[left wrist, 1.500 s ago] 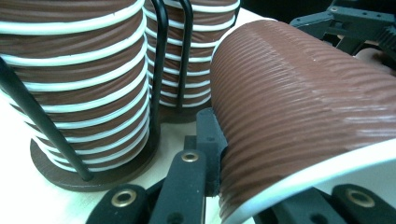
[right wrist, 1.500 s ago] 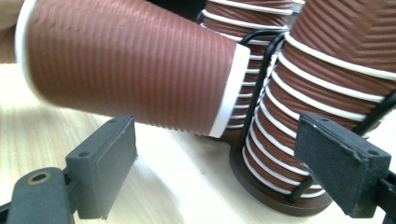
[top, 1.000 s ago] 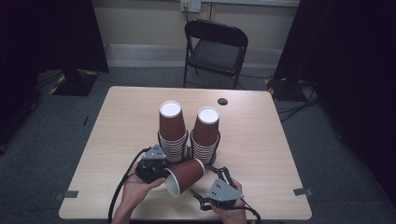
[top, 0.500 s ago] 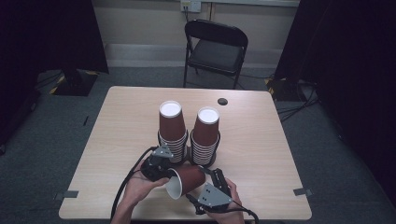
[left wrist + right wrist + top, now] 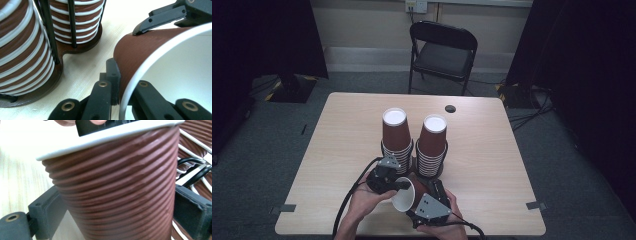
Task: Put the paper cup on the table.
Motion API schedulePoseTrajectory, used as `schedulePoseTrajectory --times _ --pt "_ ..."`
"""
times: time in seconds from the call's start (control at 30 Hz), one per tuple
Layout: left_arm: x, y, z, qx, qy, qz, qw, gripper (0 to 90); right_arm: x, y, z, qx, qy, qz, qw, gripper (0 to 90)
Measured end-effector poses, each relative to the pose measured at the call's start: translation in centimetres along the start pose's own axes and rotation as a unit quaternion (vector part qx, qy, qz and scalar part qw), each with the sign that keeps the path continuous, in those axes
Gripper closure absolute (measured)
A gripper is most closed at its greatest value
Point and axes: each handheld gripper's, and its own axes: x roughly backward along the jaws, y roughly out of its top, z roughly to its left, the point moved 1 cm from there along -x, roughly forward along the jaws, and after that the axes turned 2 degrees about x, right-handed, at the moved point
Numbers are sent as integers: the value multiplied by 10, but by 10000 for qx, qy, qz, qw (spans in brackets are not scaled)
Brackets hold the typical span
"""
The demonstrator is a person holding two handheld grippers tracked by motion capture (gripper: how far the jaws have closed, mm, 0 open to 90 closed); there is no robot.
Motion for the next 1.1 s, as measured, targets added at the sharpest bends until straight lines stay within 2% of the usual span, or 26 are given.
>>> schedulePoseTrajectory --times 0.07,0.27,0.37,0.5,0.77,0.93,0.97,1.07,1.1 --pt "-2 1 -1 15 -9 -2 10000 879 -1 2 -1 -48 3 -33 10000 73" --pt "-5 2 0 44 -51 -52 10000 878 -6 7 -1 40 -29 -20 10000 71" --pt "-7 4 -2 53 -39 -53 10000 866 -10 11 -2 43 -129 -149 9998 68" --pt "-8 3 -1 92 -96 -71 9999 867 -13 16 -1 126 -114 -175 9997 68" --pt "-9 3 2 109 -34 -18 9999 863 -16 16 -3 196 -83 -157 9997 72" --pt "-9 3 -3 47 7 -183 9998 857 -10 16 -8 -54 12 -290 9996 83" --pt "-9 3 -4 20 24 -182 9998 851 -9 16 -10 -178 42 -344 9992 85" --pt "-8 1 -4 5 91 -238 9997 836 -9 14 -10 -212 49 -347 9992 88" --pt "-9 0 -4 8 117 -306 9995 827 -8 12 -11 -308 63 -343 9989 90"
